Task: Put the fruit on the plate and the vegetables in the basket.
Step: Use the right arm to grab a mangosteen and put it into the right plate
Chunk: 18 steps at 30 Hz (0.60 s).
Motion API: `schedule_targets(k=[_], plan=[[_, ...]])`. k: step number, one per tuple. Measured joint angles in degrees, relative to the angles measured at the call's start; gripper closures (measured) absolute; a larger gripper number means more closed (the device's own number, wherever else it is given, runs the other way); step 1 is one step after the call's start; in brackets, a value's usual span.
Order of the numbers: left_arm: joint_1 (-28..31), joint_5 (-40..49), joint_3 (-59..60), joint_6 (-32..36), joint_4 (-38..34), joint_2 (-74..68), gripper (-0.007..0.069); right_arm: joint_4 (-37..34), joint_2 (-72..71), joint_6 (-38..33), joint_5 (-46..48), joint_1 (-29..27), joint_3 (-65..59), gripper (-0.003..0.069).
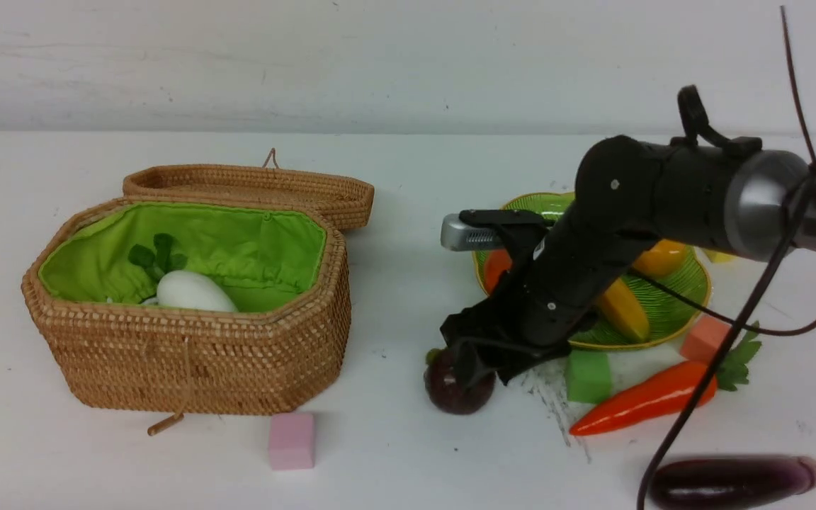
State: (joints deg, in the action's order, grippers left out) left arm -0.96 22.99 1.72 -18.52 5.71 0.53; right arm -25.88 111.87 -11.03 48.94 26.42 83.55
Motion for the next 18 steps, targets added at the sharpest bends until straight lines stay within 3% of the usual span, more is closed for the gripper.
schedule_targets(k=[1, 3, 6, 13, 16, 17, 18], plan=[[0.0, 0.0, 0.0, 0.0, 0.0, 0.0, 0.0477, -0.1, -0.6, -0.1, 0.0, 0.0, 0.0, 0.0515], [0.0, 0.0, 0.0, 0.0, 0.0, 0.0, 0.0476, -0.1, -1.5, -0.2, 0.1, 0.0, 0.0, 0.0619], [0.0, 0.0, 0.0, 0.0, 0.0, 0.0, 0.0473, 0.3, -3.0, -0.3, 0.3, 0.0, 0.0, 0.0666], [0.0, 0.0, 0.0, 0.0, 0.0, 0.0, 0.0466, 0.6, -3.9, -0.3, 0.7, 0.4, 0.0, 0.0628], [0.0, 0.0, 0.0, 0.0, 0.0, 0.0, 0.0461, 0.7, -4.2, -0.3, 0.6, 0.6, 0.0, 0.0561], [0.0, 0.0, 0.0, 0.0, 0.0, 0.0, 0.0459, 0.8, -4.5, 0.4, 0.6, 0.6, 0.0, 0.0475], [0.0, 0.0, 0.0, 0.0, 0.0, 0.0, 0.0459, 0.8, -4.5, 1.0, 0.5, 0.6, 0.0, 0.0440]])
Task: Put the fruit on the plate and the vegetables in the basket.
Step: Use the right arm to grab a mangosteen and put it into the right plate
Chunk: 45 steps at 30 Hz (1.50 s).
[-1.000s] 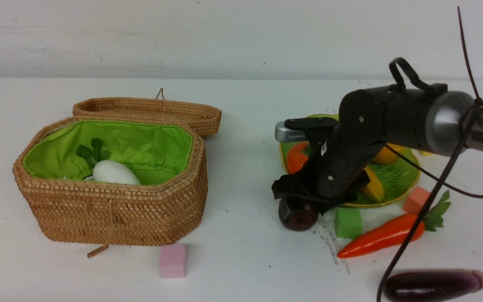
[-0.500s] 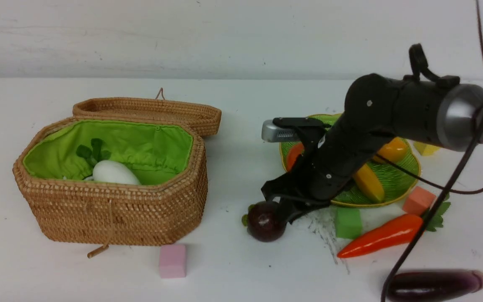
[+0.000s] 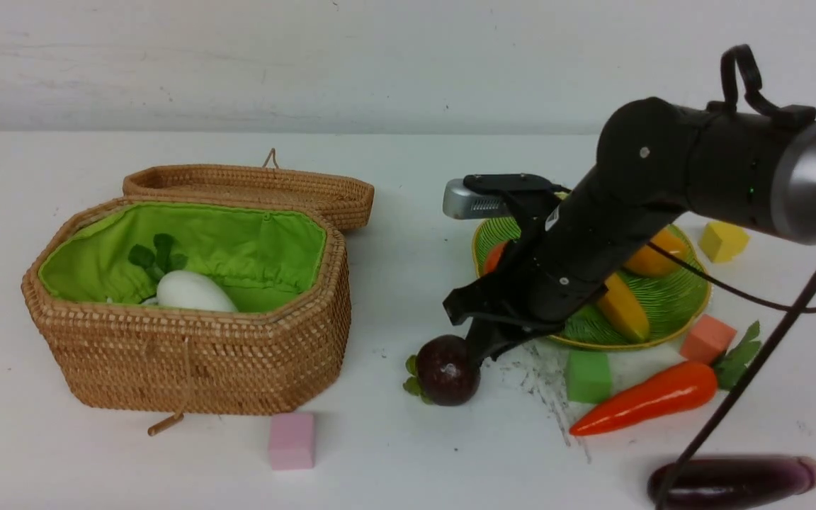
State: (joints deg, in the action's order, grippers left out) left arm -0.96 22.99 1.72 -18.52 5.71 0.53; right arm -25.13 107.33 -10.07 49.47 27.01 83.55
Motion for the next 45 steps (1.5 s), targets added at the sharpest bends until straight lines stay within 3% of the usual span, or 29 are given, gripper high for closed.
schedule_targets(k=[5, 9, 14, 18, 34, 40, 45], plan=[[0.0, 0.0, 0.0, 0.0, 0.0, 0.0, 0.0454, -0.3, 0.3, 3.7, -3.0, 0.5, 0.0, 0.0088], [0.0, 0.0, 0.0, 0.0, 0.0, 0.0, 0.0449, -0.5, 2.6, 4.1, -6.3, 1.0, 0.0, -0.0013], [0.0, 0.0, 0.0, 0.0, 0.0, 0.0, 0.0449, -1.1, 8.3, 4.2, -8.0, 1.0, 0.0, 0.0008], [0.0, 0.0, 0.0, 0.0, 0.0, 0.0, 0.0449, -1.5, 11.1, 2.0, -8.0, 1.0, 0.1, 0.0109], [0.0, 0.0, 0.0, 0.0, 0.0, 0.0, 0.0438, 3.4, -4.1, 1.2, -7.6, -0.6, 0.1, 0.0109], [0.0, 0.0, 0.0, 0.0, 0.0, 0.0, 0.0428, 7.1, -5.9, 9.4, -14.3, -11.2, 0.1, 0.0109], [0.0, 0.0, 0.0, 0.0, 0.0, 0.0, 0.0424, 7.6, -0.4, 14.6, -12.9, -19.0, 0.1, 0.0109]])
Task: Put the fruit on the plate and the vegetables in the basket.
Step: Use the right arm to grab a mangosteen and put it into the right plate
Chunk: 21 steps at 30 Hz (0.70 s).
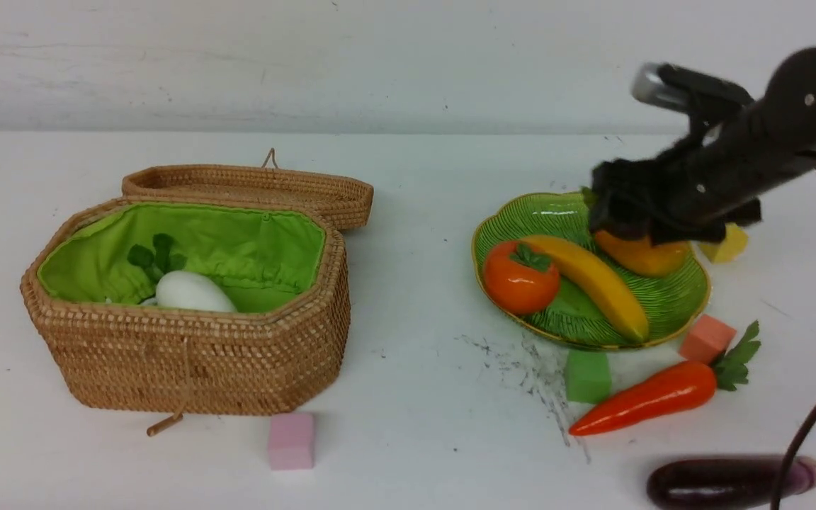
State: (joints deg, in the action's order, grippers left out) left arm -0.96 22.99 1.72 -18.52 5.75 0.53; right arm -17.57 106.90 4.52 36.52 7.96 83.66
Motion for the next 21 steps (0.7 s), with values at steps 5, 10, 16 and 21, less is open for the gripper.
schedule_targets(k=[5, 10, 16, 21], plan=[[0.0, 0.0, 0.1, 0.0, 0.0, 0.0, 0.0424, -0.2, 2.7, 2.6, 2.6, -4.1, -0.2, 0.0109], [0.0, 0.0, 0.1, 0.0, 0.0, 0.0, 0.0424, -0.3, 2.2, 0.7, 4.2, -4.8, -0.2, 0.0004], [0.0, 0.0, 0.1, 0.0, 0.0, 0.0, 0.0424, -0.6, 0.7, 0.4, 4.9, -4.8, -0.2, -0.0013], [0.0, 0.0, 0.1, 0.0, 0.0, 0.0, 0.0420, 0.7, -2.0, -2.8, 8.9, -4.8, -0.2, 0.0022]])
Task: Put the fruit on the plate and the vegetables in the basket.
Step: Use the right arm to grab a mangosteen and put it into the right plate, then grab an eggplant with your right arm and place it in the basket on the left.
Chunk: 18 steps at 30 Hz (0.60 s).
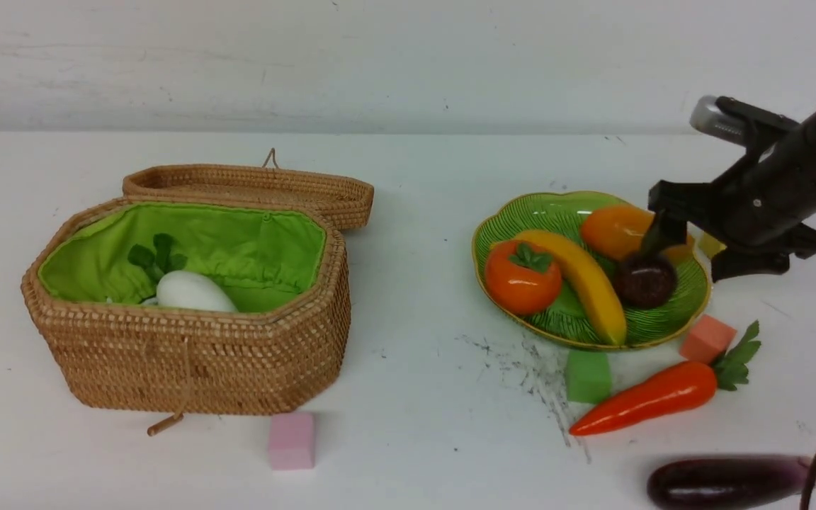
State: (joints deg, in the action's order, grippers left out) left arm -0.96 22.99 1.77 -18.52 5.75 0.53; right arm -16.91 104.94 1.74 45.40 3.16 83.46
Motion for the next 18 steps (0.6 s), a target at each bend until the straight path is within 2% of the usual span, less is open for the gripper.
schedule_targets(k=[5, 7, 13, 18], plan=[[0.0, 0.0, 0.0, 0.0, 0.0, 0.0, 0.0417, -0.4, -5.5, -12.8, 9.4, 0.0, 0.0, 0.0092], [0.0, 0.0, 0.0, 0.0, 0.0, 0.0, 0.0413, -1.6, -8.5, -11.4, 13.5, 0.0, -0.2, 0.0123], [0.0, 0.0, 0.0, 0.0, 0.0, 0.0, 0.0407, 0.7, -14.6, 5.0, 20.1, 0.1, -6.6, 0.0146], [0.0, 0.0, 0.0, 0.0, 0.0, 0.0, 0.0407, 7.6, -19.9, 33.8, 18.8, 0.1, -20.9, 0.0146]])
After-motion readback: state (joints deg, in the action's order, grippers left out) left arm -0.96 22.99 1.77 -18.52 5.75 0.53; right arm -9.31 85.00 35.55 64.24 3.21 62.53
